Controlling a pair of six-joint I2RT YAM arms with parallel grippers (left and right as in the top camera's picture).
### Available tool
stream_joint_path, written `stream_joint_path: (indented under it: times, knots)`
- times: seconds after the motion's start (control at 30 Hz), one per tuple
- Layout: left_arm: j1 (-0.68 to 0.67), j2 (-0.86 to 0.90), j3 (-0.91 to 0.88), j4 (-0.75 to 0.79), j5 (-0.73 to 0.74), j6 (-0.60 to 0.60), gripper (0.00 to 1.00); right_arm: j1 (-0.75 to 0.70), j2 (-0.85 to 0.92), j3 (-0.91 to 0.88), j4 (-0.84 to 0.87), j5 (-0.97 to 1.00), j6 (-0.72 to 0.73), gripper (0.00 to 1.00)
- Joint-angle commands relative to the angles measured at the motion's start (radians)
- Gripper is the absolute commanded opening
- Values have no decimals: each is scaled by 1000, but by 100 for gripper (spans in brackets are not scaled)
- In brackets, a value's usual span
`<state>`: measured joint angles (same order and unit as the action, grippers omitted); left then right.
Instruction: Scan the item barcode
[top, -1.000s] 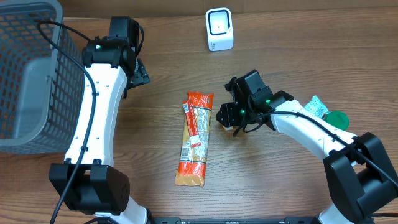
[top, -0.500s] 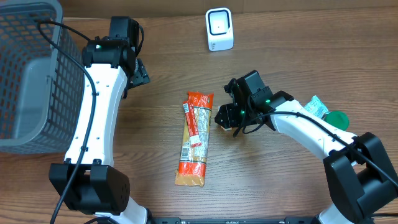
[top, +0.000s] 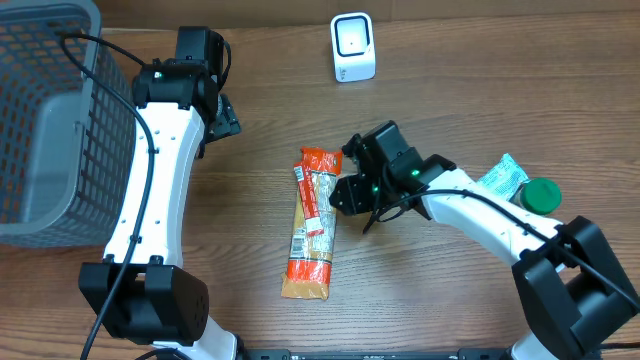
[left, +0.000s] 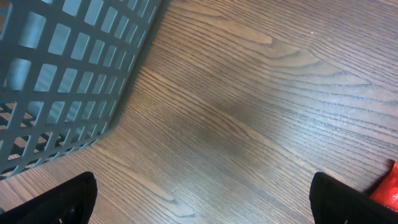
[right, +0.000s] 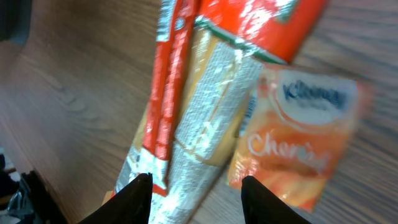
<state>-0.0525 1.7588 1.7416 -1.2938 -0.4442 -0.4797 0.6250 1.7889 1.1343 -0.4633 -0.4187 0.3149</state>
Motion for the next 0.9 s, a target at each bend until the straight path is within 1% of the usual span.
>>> stream_joint_path:
  times: [0.0,0.17,0.23,0.33,0.43,0.47,0.5,0.53,0.57,0.67,0.7,0.73,0.77,0.8,0.83,0.87]
  knots:
    - [-7,-7,13,1,1,-3,100,6,3,-13,11,17,-1,49]
    - [-7,-7,13,1,1,-3,100,-17,3,-13,41,64,5,49]
    - [-7,-7,13,1,1,-3,100,-42,3,-13,45,66,34,49]
    - [-7,-7,13,1,1,-3,100,-84,3,-13,30,66,53,49]
    - [-7,-7,13,1,1,-3,100,-96,3,-13,13,66,53,50]
    - [-7,-7,13,1,1,-3,100,-95,3,-13,14,66,53,57]
    - [-7,-7,13,1,1,-3,100,-95,3,-13,20,66,53,69]
    - [-7,-7,13,1,1,-3,100,-95,3,-13,23,66,53,96]
    - [-7,-7,13,1,1,-3,100,-95,3,-13,29,65,55,100]
    - [-7,-7,13,1,1,-3,100,-97,3,-13,32,59,82,100]
    - [-7,-7,13,1,1,-3,100,-97,3,-13,32,60,82,88]
    - [-7,-7,13,1,1,-3,100,-97,3,-13,28,68,83,68]
    - [-7,-7,13,1,1,-3,100,-97,3,-13,23,76,84,56]
    - [-7,-7,13,1,1,-3,100,-97,3,-13,16,94,111,50]
    - [-7,-7,13,1,1,-3,100,-97,3,-13,6,122,156,48]
    - [-7,-7,13,1,1,-3,100,-97,3,-13,-3,144,195,44]
